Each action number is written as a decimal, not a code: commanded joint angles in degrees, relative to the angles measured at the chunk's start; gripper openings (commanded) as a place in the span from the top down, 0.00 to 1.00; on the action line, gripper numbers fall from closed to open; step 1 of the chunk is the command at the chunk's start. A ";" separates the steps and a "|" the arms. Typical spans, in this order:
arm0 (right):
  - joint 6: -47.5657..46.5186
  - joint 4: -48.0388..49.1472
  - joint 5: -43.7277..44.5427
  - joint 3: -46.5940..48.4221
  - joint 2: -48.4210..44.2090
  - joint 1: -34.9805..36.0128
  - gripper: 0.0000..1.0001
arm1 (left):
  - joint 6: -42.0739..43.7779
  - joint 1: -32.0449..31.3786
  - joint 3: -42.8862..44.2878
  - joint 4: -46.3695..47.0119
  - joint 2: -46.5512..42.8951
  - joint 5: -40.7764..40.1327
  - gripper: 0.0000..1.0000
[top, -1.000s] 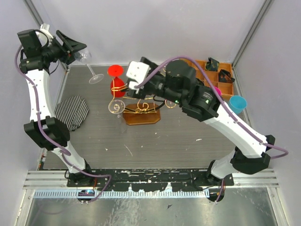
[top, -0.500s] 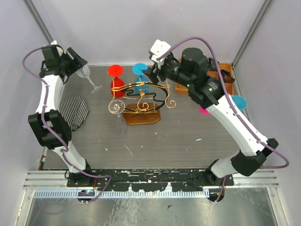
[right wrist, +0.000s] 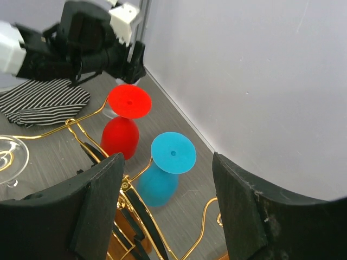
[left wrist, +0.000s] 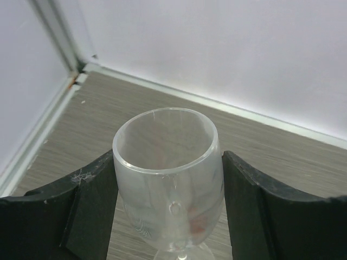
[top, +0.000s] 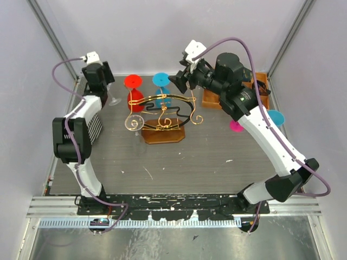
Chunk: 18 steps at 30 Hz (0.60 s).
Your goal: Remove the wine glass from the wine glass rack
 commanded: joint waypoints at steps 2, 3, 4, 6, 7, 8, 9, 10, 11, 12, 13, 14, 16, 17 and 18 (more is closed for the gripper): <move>3.43 6.36 -2.87 -0.66 0.96 -1.34 0.29 | 9.48 -0.64 -8.20 29.47 4.42 -15.05 0.42; 3.81 6.51 -3.17 -0.68 1.31 -1.57 0.29 | 10.52 -0.65 -9.01 32.44 5.38 -15.27 0.42; 4.23 6.68 -3.53 -0.62 1.73 -1.83 0.29 | 11.05 -0.66 -9.44 34.92 6.44 -15.61 0.43; 5.20 7.12 -4.30 -0.39 2.63 -2.23 0.29 | 12.15 -0.66 -9.94 37.56 8.34 -15.83 0.43; 5.56 7.17 -4.80 -0.26 2.93 -2.48 0.29 | 12.63 -0.66 -10.45 40.82 9.30 -16.14 0.44; 5.99 7.30 -5.08 -0.25 3.25 -2.57 0.29 | 13.57 -0.66 -11.28 44.39 10.22 -16.27 0.46; 6.19 7.45 -5.17 -0.25 3.48 -2.62 0.29 | 15.03 -0.84 -11.87 48.15 11.15 -16.39 0.46; 6.42 7.50 -5.41 -0.25 3.64 -2.74 0.29 | 16.39 -0.98 -12.21 51.66 12.31 -16.64 0.46; 6.61 7.63 -5.60 -0.37 3.76 -2.83 0.29 | 17.65 -1.13 -12.45 54.85 13.39 -16.88 0.45; 6.75 7.73 -5.71 -0.48 3.83 -2.81 0.29 | 18.92 -1.33 -12.68 57.67 14.37 -16.79 0.44; 6.80 7.83 -5.79 -0.58 3.93 -2.96 0.29 | 19.99 -1.55 -12.77 60.07 15.47 -16.74 0.44; 6.86 7.92 -5.77 -0.64 4.07 -3.04 0.29 | 21.20 -1.66 -12.80 62.41 16.22 -16.85 0.45; 7.02 7.95 -5.84 -0.68 4.34 -3.17 0.29 | 22.65 -2.01 -12.92 65.13 17.17 -16.72 0.45; 7.12 8.03 -5.93 -0.62 4.44 -3.30 0.29 | 22.77 -2.07 -12.86 65.58 17.21 -16.84 0.45; 7.24 8.08 -6.01 -0.60 4.55 -3.32 0.29 | 22.73 -2.06 -12.87 65.84 17.11 -16.94 0.45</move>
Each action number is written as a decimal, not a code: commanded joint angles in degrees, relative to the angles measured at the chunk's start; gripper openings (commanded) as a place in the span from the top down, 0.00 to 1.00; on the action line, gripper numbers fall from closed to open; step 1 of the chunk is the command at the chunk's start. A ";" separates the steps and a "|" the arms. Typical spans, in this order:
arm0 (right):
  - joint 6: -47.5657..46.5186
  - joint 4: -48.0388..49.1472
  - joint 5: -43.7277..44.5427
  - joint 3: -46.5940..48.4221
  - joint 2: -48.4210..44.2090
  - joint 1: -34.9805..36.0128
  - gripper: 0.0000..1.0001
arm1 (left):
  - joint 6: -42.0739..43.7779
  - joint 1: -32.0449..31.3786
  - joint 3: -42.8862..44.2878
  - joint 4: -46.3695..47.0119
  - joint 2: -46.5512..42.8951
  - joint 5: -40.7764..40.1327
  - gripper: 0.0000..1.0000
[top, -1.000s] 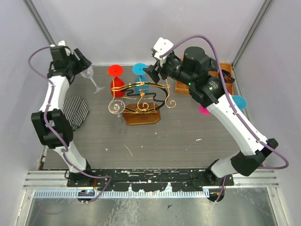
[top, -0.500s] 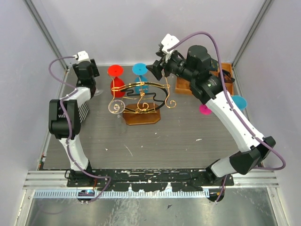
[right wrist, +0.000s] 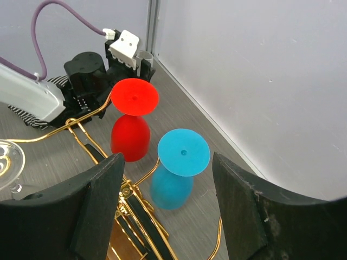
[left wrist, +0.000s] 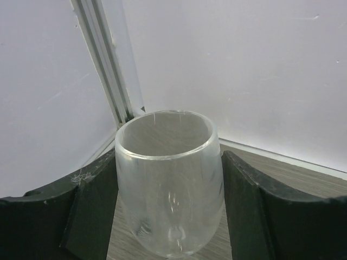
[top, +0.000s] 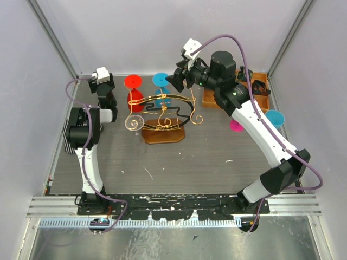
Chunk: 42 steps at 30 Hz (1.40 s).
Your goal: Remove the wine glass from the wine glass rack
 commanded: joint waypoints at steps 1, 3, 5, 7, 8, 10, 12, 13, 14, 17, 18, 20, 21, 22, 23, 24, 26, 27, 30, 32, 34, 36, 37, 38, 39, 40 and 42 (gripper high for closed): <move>1.62 4.22 -1.41 0.59 0.02 -0.44 0.29 | 3.81 -0.56 -0.37 14.29 0.36 -2.28 0.45; 1.93 4.38 -1.68 0.57 0.30 -0.54 0.29 | 4.41 -0.69 -0.40 16.94 0.81 -2.72 0.46; 2.05 4.62 -1.86 0.45 0.47 -0.68 0.29 | 3.93 -0.73 -0.36 16.68 1.17 -2.60 0.46; 2.19 4.71 -2.02 0.43 0.49 -0.79 0.29 | 3.15 -0.73 -0.82 16.67 1.52 -3.45 0.46; 2.20 4.69 -2.04 0.37 0.49 -0.81 0.29 | 2.79 -0.73 -1.31 16.89 1.57 -3.76 0.45; 2.21 4.94 -2.08 0.00 0.28 -0.90 0.29 | 2.51 -0.88 -2.22 17.19 1.73 -3.92 0.44; 2.27 5.25 -2.13 -0.52 0.07 -1.06 0.29 | 2.54 -1.19 -3.03 17.79 1.96 -4.32 0.40; 2.36 5.34 -2.23 -0.65 0.05 -1.12 0.29 | 2.50 -1.22 -3.28 17.92 2.06 -4.62 0.39; 2.52 5.48 -2.37 -0.77 0.05 -1.16 0.29 | 2.52 -1.26 -3.51 17.95 2.19 -4.75 0.38; 2.81 5.66 -2.72 -0.82 0.23 -1.25 0.29 | 2.44 -1.56 -3.89 17.94 2.39 -4.82 0.35; 2.89 5.73 -2.79 -0.82 0.26 -1.30 0.29 | 2.46 -1.67 -4.06 17.94 2.31 -4.76 0.34; 3.02 5.73 -2.91 -0.82 0.40 -1.34 0.29 | 2.52 -1.90 -4.62 17.77 2.26 -4.11 0.31; 3.15 5.71 -3.07 -0.81 0.48 -1.41 0.29 | 2.61 -2.05 -4.92 17.83 2.31 -4.06 0.29; 3.16 5.76 -3.13 -0.82 0.56 -1.43 0.29 | 2.58 -2.20 -5.24 17.84 2.27 -4.23 0.27; 3.23 5.79 -3.14 -0.83 0.58 -1.43 0.29 | 2.54 -2.30 -5.66 17.85 2.21 -4.19 0.23; 3.30 5.80 -3.14 -0.89 0.54 -1.43 0.29 | 2.54 -2.46 -6.08 17.96 2.28 -4.33 0.21; 3.46 5.96 -3.25 -1.06 0.50 -1.52 0.29 | 2.33 -2.53 -7.06 18.24 2.19 -5.00 0.20; 3.50 6.01 -3.25 -1.15 0.56 -1.52 0.29 | 2.09 -2.57 -7.52 18.33 2.10 -5.35 0.20; 3.67 6.02 -3.16 -1.11 0.82 -1.52 0.28 | 1.73 -2.96 -8.60 18.70 1.76 -5.79 0.14; 3.97 5.97 -3.24 -0.88 1.14 -1.60 0.27 | 1.62 -3.30 -8.97 19.03 1.67 -6.57 0.06; 3.99 5.95 -3.14 -0.67 1.35 -1.61 0.26 | 1.32 -3.49 -9.42 19.00 1.47 -6.54 0.04; 4.68 5.89 -2.89 -0.14 1.76 -1.61 0.26 | 1.24 -3.69 -9.81 19.02 1.38 -6.52 0.02; 5.17 5.72 -2.87 0.26 2.06 -1.61 0.26 | 1.02 -3.78 -10.00 19.08 1.28 -6.82 0.01; 5.88 5.49 -2.81 0.98 2.38 -1.61 0.25 | 0.96 -3.92 -10.24 19.08 1.12 -6.99 0.00; 6.72 4.87 -2.63 2.05 2.76 -1.61 0.25 | 1.00 -4.07 -10.58 19.15 0.76 -7.15 0.01; 7.87 4.18 -2.38 3.29 3.30 -1.61 0.25 | 0.96 -4.21 -11.05 19.17 0.41 -7.24 0.01; 9.92 2.11 -1.40 5.97 4.27 -1.61 0.25 | 1.02 -4.63 -12.05 19.30 -0.51 -7.34 0.02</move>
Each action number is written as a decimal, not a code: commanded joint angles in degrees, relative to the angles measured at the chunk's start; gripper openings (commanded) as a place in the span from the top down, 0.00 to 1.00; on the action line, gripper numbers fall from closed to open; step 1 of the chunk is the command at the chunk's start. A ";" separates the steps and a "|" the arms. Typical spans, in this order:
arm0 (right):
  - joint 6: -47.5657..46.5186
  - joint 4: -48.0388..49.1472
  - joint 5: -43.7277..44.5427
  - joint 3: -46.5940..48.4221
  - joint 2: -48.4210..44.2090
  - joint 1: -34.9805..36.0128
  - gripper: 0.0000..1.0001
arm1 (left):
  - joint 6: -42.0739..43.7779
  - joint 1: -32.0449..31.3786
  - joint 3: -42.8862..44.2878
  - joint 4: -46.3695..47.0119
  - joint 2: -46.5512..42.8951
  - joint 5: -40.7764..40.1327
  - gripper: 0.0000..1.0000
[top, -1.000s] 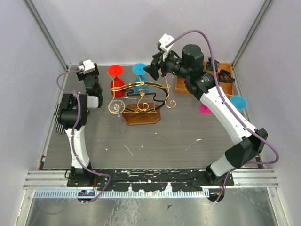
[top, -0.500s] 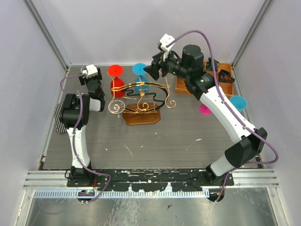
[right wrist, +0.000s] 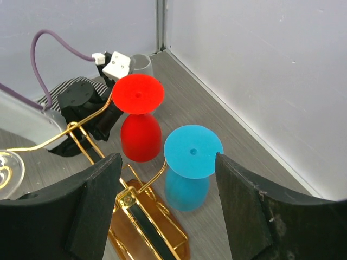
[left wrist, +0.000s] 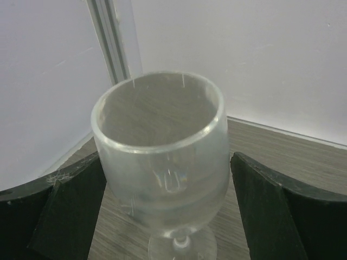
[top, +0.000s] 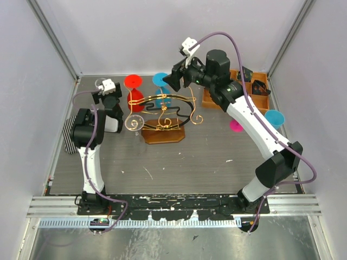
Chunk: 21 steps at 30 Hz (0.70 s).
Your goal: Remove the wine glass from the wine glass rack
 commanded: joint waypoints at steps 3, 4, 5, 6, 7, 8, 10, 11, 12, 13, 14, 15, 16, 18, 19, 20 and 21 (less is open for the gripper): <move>6.76 -2.39 1.23 9.28 1.52 -0.36 0.25 | -0.76 -0.89 -3.56 3.94 -4.01 -2.61 0.02; 7.31 -2.88 1.26 9.61 1.44 -0.32 0.25 | -0.70 -0.88 -3.93 3.89 -4.44 -2.74 0.02; 7.59 -3.48 1.22 9.96 1.32 -0.36 0.25 | -0.73 -0.87 -4.33 3.90 -4.85 -3.00 0.02; 7.75 -4.13 1.40 10.28 1.16 -0.36 0.25 | -0.82 -0.87 -4.83 3.86 -5.31 -3.20 0.02; 8.08 -4.92 1.84 10.64 1.02 -0.36 0.25 | -0.97 -0.88 -5.22 3.79 -5.82 -3.16 0.02; 8.31 -5.57 2.15 10.91 0.89 -0.38 0.25 | -1.28 -0.90 -5.60 3.57 -6.56 -3.21 0.02; 8.31 -6.91 2.77 11.26 0.58 -0.36 0.25 | -1.88 -0.88 -6.26 3.10 -7.58 -3.14 0.02; 8.42 -7.26 3.10 11.32 0.31 -0.36 0.25 | -2.21 -0.88 -6.45 2.67 -7.92 -3.12 0.02; 8.48 -7.55 3.26 11.33 0.07 -0.36 0.25 | -2.15 -0.88 -6.46 2.35 -8.13 -3.18 0.02; 8.55 -7.73 3.51 11.30 -0.19 -0.36 0.25 | -1.98 -0.88 -6.54 2.28 -8.36 -3.24 0.02; 8.63 -7.98 3.81 11.20 -0.46 -0.34 0.25 | -1.88 -0.88 -6.59 2.25 -8.53 -3.39 0.02; 8.64 -8.24 3.92 11.14 -0.74 -0.36 0.25 | -1.91 -0.88 -6.78 2.12 -8.94 -3.59 0.02; 8.64 -8.49 4.08 11.13 -1.01 -0.36 0.25 | -1.84 -0.88 -7.00 2.03 -9.34 -3.90 0.02; 8.64 -8.86 4.57 11.11 -1.51 -0.36 0.25 | -1.37 -0.93 -7.51 1.46 -10.63 -4.15 0.02; 8.72 -9.00 4.82 11.22 -1.78 -0.36 0.25 | -0.38 -0.93 -7.64 0.84 -11.53 -4.52 0.02; 8.80 -9.29 5.15 11.34 -1.97 -0.36 0.25 | 0.03 -0.92 -7.70 0.22 -12.40 -5.77 0.02; 8.93 -9.59 5.43 11.57 -2.15 -0.36 0.25 | 0.10 -0.89 -7.92 -0.32 -13.52 -7.40 0.02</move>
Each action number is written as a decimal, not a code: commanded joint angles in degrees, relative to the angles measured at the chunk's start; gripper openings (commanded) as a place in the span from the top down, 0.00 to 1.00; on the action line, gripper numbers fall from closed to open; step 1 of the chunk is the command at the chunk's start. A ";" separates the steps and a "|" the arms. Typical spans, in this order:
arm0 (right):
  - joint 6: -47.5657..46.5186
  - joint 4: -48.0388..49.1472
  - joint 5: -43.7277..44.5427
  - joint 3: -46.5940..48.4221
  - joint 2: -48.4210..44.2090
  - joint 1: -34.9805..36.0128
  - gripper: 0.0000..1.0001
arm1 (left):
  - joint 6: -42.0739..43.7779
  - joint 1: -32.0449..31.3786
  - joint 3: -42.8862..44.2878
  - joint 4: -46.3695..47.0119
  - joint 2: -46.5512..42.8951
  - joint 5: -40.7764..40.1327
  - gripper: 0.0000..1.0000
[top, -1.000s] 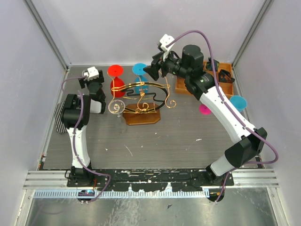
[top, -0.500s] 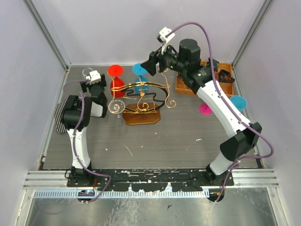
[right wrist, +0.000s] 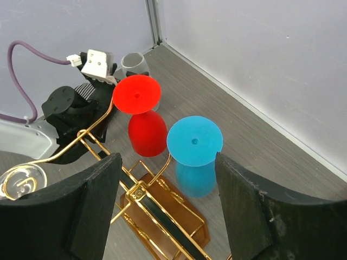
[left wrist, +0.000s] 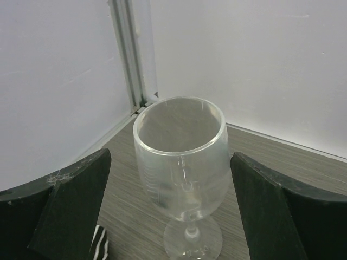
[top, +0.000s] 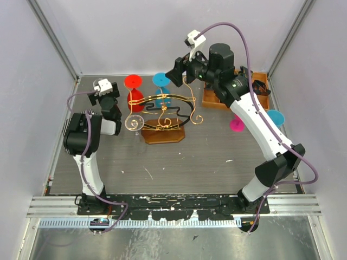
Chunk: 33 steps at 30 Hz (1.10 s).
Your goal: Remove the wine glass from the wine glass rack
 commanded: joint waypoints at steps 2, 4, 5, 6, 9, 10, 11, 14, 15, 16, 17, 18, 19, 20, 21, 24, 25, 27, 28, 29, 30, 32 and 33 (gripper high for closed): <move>1.94 -0.77 2.66 3.82 -4.19 -0.17 0.26 | 1.04 0.00 -1.66 -1.89 -7.84 -6.33 0.02; 3.58 -2.65 4.40 5.52 -3.75 -0.21 0.26 | -0.50 -0.05 -1.93 -8.58 -12.27 -6.00 0.02; 4.72 -3.87 5.39 6.60 -3.29 -0.33 0.25 | -1.88 -0.05 -1.49 -13.76 -14.56 -6.60 0.02; 6.11 -6.09 5.83 8.10 -2.59 -0.56 0.22 | -3.64 -0.03 -0.87 -19.72 -17.09 -7.23 0.02; 11.67 -11.83 6.68 13.27 -0.04 -1.88 0.18 | -9.72 0.03 2.74 -41.71 -23.70 -7.27 0.02; 12.96 -12.98 6.45 14.00 0.45 -2.35 0.18 | -11.20 0.03 3.39 -45.74 -25.30 -6.82 0.02; 14.29 -13.61 6.45 14.27 0.63 -2.78 0.18 | -11.78 0.03 3.54 -48.09 -26.67 -6.41 0.02; 17.34 -14.50 6.89 13.82 0.48 -4.14 0.21 | -14.80 0.03 2.08 -52.69 -31.28 -4.54 0.02; 18.10 -15.06 7.09 13.88 0.51 -4.51 0.22 | -15.24 0.03 1.57 -53.73 -32.96 -4.68 0.02; 18.63 -15.56 7.43 13.83 0.54 -4.86 0.22 | -16.45 0.03 1.25 -55.56 -34.15 -4.28 0.02; 19.25 -16.16 7.96 13.86 0.63 -5.11 0.23 | -16.58 0.02 1.12 -56.66 -35.21 -4.02 0.02; 19.96 -16.74 8.23 13.94 0.84 -5.61 0.22 | -16.75 0.02 1.08 -58.07 -36.17 -4.20 0.02; 20.43 -17.36 8.01 14.11 1.43 -6.21 0.23 | -17.80 0.03 1.22 -60.22 -37.43 -4.19 0.02; 21.03 -18.40 7.10 15.06 2.22 -6.88 0.23 | -18.57 0.08 1.51 -62.78 -38.79 -3.46 0.02; 21.65 -19.73 5.88 16.24 3.55 -7.57 0.26 | -19.64 0.04 1.99 -65.72 -40.23 -2.95 0.02; 24.75 -23.91 3.10 19.42 7.39 -9.92 0.33 | -25.25 0.03 4.48 -79.02 -44.84 1.61 0.02; 25.75 -24.30 1.54 19.89 8.41 -10.85 0.35 | -27.48 0.03 5.72 -83.83 -46.66 3.65 0.02; 27.44 -23.58 -2.73 20.34 10.12 -12.03 0.39 | -31.70 0.03 8.31 -91.91 -48.78 7.70 0.02; 28.23 -22.45 -5.22 20.32 10.82 -12.22 0.42 | -33.52 0.03 9.92 -96.15 -49.54 10.10 0.02; 29.08 -21.56 -7.20 20.44 11.57 -12.25 0.44 | -34.52 0.03 10.41 -98.57 -50.49 13.64 0.00; 29.77 -21.03 -9.00 21.01 12.54 -12.14 0.45 | -34.93 0.03 10.44 -99.61 -51.58 15.54 0.02; 30.62 -21.57 -11.41 23.03 14.96 -11.56 0.47 | -35.87 0.04 10.30 -101.99 -53.74 19.13 0.02; 31.01 -21.50 -12.68 23.40 16.33 -11.31 0.48 | -35.96 0.06 10.15 -102.80 -54.68 19.91 0.02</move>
